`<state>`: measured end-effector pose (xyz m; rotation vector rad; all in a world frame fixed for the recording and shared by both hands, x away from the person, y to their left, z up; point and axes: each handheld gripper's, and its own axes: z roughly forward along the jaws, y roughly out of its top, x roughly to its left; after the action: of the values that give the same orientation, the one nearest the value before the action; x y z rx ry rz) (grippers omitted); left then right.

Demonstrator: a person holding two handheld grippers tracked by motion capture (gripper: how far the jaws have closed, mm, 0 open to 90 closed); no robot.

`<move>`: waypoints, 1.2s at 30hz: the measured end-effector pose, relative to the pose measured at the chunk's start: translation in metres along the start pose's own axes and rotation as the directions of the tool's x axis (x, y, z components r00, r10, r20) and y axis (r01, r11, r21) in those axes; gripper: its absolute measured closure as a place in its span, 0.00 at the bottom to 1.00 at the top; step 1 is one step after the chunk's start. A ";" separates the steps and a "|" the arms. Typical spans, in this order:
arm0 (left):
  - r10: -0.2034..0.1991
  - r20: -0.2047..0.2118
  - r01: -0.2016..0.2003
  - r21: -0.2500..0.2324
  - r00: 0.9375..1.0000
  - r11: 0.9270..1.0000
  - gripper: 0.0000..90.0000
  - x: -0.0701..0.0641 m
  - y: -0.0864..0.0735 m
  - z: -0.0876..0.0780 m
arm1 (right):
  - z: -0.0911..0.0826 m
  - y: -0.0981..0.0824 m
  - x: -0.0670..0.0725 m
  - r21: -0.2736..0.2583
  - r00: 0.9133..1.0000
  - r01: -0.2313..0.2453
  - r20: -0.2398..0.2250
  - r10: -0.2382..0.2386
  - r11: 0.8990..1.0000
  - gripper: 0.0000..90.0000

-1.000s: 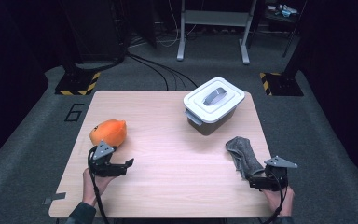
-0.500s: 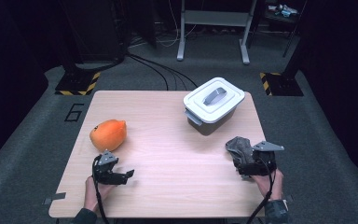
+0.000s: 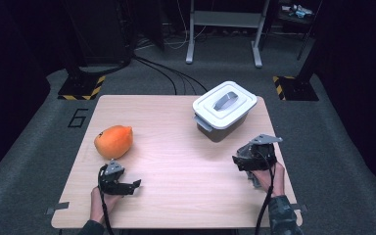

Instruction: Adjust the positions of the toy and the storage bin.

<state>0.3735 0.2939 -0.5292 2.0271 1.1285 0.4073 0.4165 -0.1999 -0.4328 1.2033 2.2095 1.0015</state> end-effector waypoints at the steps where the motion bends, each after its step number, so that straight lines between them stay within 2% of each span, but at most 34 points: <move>1: 0.000 -0.003 0.000 0.000 1.000 1.000 0.12 0.000 0.000 0.000 | 0.002 0.003 0.001 0.000 1.000 0.004 -0.002 -0.004 1.000 0.02; 3: 0.013 -0.016 -0.013 0.010 1.000 1.000 0.12 -0.002 0.000 0.001 | 0.004 0.009 0.002 0.001 1.000 0.009 -0.011 -0.009 1.000 0.02; 6: 0.079 -0.061 -0.078 0.031 0.995 0.996 0.12 -0.007 0.001 0.003 | 0.009 0.017 0.004 -0.003 1.000 0.018 -0.019 -0.018 1.000 0.02; 7: 0.083 -0.057 -0.081 0.029 0.995 0.996 0.12 -0.008 0.000 0.003 | 0.010 0.019 0.005 -0.007 1.000 0.020 -0.021 -0.020 1.000 0.02; 9: 0.065 -0.063 -0.063 0.026 0.996 0.998 0.13 -0.008 0.000 0.002 | 0.013 0.026 0.007 -0.007 0.999 0.029 -0.026 -0.029 1.000 0.03; 14: 0.066 -0.068 -0.064 0.030 0.995 0.997 0.12 -0.008 0.000 0.002 | 0.021 0.042 0.010 -0.008 0.998 0.045 -0.041 -0.045 0.999 0.03; 17: 0.052 -0.075 -0.051 0.024 0.996 0.998 0.12 -0.009 0.000 0.003 | 0.025 0.053 0.013 -0.013 0.997 0.051 -0.051 -0.051 0.999 0.05; 21: 0.068 -0.070 -0.066 0.032 0.995 0.997 0.13 -0.008 0.001 0.003 | 0.029 0.065 0.015 -0.024 0.996 0.072 -0.057 -0.073 0.997 0.07; 26: 0.070 -0.070 -0.068 0.030 0.995 0.997 0.13 -0.008 0.001 0.003 | 0.036 0.083 0.019 -0.029 0.994 0.083 -0.065 -0.085 0.996 0.10; 28: 0.071 -0.069 -0.069 0.032 0.995 0.997 0.13 -0.008 0.001 0.003 | 0.039 0.089 0.019 -0.035 0.993 0.102 -0.062 -0.104 0.994 0.12; 36: 0.069 -0.065 -0.067 0.031 0.995 0.997 0.13 -0.008 0.001 0.003 | 0.053 0.110 0.022 -0.030 0.992 0.101 -0.071 -0.103 0.994 0.20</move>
<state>0.3715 0.2853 -0.5298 2.0951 1.1129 0.4989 0.4991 -0.1203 -0.3839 1.0467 2.2815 1.0443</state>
